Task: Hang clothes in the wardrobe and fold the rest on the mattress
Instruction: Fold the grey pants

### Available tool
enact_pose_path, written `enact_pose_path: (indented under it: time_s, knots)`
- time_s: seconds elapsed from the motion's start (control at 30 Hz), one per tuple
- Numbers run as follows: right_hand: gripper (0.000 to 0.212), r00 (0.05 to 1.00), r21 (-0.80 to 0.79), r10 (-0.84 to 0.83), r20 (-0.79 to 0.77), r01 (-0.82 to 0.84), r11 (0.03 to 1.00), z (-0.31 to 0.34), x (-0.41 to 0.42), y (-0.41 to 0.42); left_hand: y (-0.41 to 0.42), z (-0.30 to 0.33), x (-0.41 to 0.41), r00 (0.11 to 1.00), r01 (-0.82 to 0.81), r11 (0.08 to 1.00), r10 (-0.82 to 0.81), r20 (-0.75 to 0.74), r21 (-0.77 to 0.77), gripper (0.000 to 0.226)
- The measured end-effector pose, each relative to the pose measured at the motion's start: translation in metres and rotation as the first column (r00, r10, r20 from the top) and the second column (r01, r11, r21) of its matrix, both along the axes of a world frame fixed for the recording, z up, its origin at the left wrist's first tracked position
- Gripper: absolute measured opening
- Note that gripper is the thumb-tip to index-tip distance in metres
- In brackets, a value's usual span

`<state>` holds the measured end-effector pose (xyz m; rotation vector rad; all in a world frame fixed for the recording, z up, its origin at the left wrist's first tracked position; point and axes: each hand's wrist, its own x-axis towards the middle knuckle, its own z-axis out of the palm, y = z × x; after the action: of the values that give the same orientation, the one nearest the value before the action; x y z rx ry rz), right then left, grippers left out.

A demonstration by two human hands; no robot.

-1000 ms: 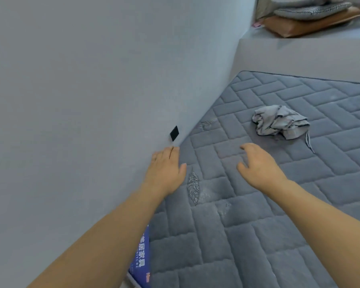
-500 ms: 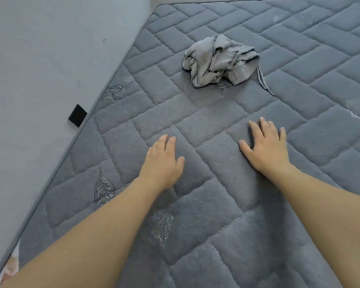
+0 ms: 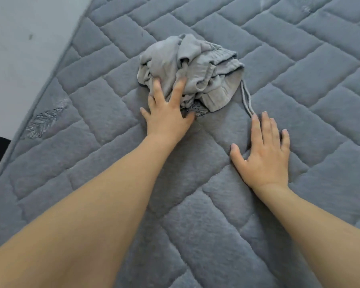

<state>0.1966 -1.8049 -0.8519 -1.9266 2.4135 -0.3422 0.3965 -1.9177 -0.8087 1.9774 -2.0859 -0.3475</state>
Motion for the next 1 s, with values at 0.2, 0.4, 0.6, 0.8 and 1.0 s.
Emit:
enact_pose_path:
  time_s: [0.2, 0.4, 0.6, 0.8, 1.0]
  knots:
    - [0.090, 0.998, -0.064, 0.020, 0.056, -0.017, 0.998, -0.002, -0.005, -0.008, 0.021, 0.005, 0.011, 0.950, 0.024, 0.978, -0.087, -0.301, -0.208, 0.012]
    - [0.082, 0.994, -0.082, 0.100, 0.041, -0.096, 0.992, -0.005, -0.009, -0.007, 0.173, -0.025, 0.015, 0.963, 0.006, 0.987, -0.049, -0.266, -0.159, 0.029]
    - [0.064, 0.958, -0.175, 0.286, 0.017, -0.278, 0.944, -0.010, -0.013, -0.008, 0.161, -0.031, 0.003, 0.992, -0.043, 0.994, 0.030, -0.125, -0.101, 0.049]
    - [0.052, 0.955, -0.107, 0.298, -0.007, -0.297, 0.949, -0.005, -0.011, -0.009, 0.164, -0.032, 0.005, 0.990, -0.044, 0.992, 0.027, -0.141, -0.122, 0.047]
    - [0.055, 0.935, -0.082, 0.353, 0.026, -0.350, 0.933, 0.003, -0.012, -0.012, 0.167, -0.038, 0.004, 0.984, -0.051, 0.971, 0.008, -0.178, -0.234, 0.040]
